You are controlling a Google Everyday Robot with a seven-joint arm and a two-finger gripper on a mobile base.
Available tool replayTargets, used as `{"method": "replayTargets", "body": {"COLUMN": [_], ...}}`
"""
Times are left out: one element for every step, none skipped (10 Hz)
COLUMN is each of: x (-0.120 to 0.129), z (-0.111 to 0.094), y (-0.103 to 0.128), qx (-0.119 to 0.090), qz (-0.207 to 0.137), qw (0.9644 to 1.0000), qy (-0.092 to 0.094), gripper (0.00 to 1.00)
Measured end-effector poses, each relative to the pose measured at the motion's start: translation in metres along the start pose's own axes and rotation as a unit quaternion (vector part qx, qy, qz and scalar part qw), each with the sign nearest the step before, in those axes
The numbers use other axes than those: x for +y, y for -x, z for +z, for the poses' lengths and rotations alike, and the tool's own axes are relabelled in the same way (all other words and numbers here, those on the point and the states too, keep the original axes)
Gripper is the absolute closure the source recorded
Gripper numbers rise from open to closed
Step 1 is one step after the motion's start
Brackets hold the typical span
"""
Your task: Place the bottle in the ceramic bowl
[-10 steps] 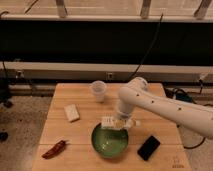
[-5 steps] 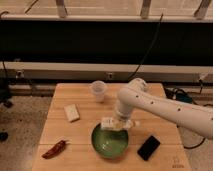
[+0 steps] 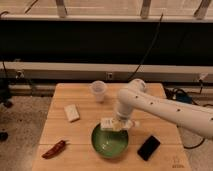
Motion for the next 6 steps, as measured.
{"method": "replayTargets", "body": {"x": [0.0006,0.0008,0.0010,0.0017,0.0022,0.0025], "z": [0.0007,0.0011,0.0015,0.0024,0.0029,0.0034], "y": [0.0004,0.0009,0.0009,0.0010,0.0016,0.0020], "qx": [0.000,0.000,0.000,0.000,0.000,0.000], "qz": [-0.002,-0.003,-0.003,-0.005,-0.007,-0.008], "qw": [1.0000,1.0000,1.0000,1.0000,1.0000,1.0000], "qy": [0.000,0.000,0.000,0.000,0.000,0.000], "gripper": [0.75,0.67,0.59,0.55,0.54,0.54]}}
